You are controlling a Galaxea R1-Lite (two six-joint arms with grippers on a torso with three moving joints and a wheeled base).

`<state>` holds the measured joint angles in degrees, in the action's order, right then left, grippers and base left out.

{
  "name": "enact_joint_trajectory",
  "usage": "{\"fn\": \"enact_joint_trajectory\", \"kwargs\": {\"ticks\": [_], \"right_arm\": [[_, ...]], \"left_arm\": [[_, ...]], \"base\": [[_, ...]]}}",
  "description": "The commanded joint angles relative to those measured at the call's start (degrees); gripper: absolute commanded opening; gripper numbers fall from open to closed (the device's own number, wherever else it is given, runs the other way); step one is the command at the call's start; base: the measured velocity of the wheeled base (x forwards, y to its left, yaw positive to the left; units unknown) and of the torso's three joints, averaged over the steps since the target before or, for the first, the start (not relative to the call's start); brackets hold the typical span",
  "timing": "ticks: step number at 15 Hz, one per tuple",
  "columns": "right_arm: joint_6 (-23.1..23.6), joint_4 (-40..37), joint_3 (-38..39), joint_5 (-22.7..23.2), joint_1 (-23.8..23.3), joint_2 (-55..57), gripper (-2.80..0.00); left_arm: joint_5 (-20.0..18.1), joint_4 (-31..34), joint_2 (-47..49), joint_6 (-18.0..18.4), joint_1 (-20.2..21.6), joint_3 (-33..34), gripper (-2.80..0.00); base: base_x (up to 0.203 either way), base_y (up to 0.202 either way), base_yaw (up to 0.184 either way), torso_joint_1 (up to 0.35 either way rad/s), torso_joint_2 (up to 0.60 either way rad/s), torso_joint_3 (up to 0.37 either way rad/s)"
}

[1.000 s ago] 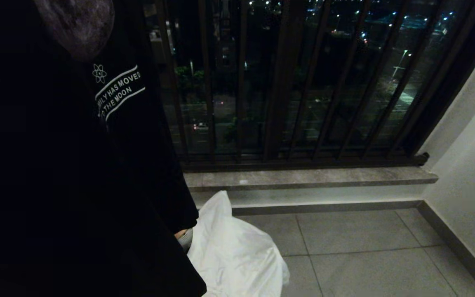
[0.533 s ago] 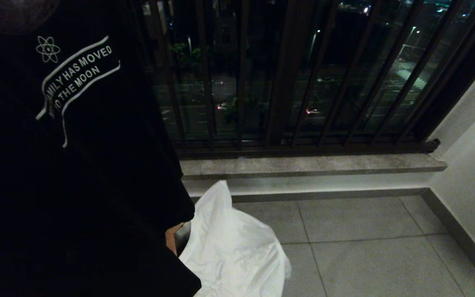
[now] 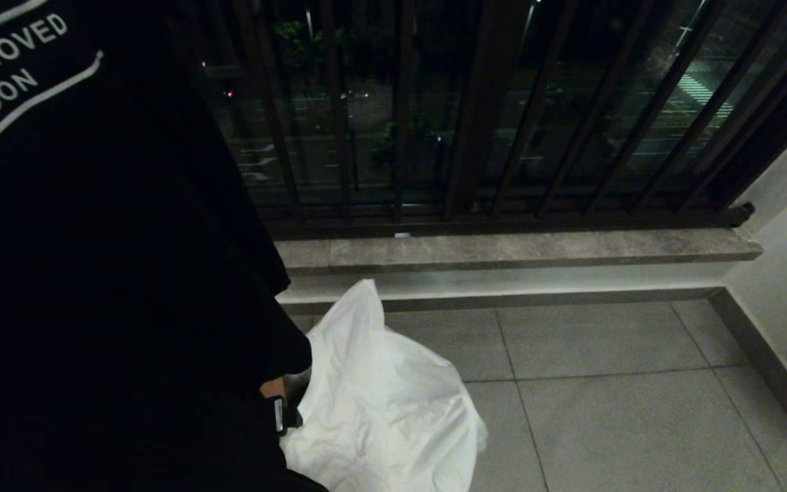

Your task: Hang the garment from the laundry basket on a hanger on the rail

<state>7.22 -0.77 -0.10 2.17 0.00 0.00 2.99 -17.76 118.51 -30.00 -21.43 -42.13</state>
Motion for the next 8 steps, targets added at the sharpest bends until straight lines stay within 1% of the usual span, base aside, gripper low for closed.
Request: {"fn": "enact_joint_trajectory", "kwargs": {"ticks": [1,3,5,7,8], "right_arm": [[0.08,-0.02,0.01,0.03,0.00,0.03,-2.80],[0.08,-0.02,0.01,0.03,0.00,0.00,-2.80],[0.08,-0.02,0.01,0.03,0.00,0.09,-2.80],[-0.01,-0.02,0.01,0.03,0.00,0.08,-2.80],[-0.01,-0.02,0.01,0.03,0.06,0.09,-2.80]], "left_arm": [[1.51,-0.18,1.69,-0.29,-0.91,-0.54,0.00],[2.43,-2.36,1.90,-0.23,-1.77,-0.67,0.00],[3.30,-2.91,1.99,-0.15,-1.86,-1.05,0.00],[6.18,-3.30,1.92,-0.35,-1.86,-1.91,0.00],[7.19,-5.39,1.90,-0.45,-1.81,-1.84,0.00]], "base": [[0.000,0.000,0.000,0.005,0.00,-0.202],[0.000,0.000,0.000,0.001,0.00,-0.195],[0.000,0.000,0.000,-0.003,0.00,-0.198],[0.000,0.000,0.000,0.002,0.00,-0.127],[0.000,0.000,0.000,0.004,0.00,-0.045]]}}
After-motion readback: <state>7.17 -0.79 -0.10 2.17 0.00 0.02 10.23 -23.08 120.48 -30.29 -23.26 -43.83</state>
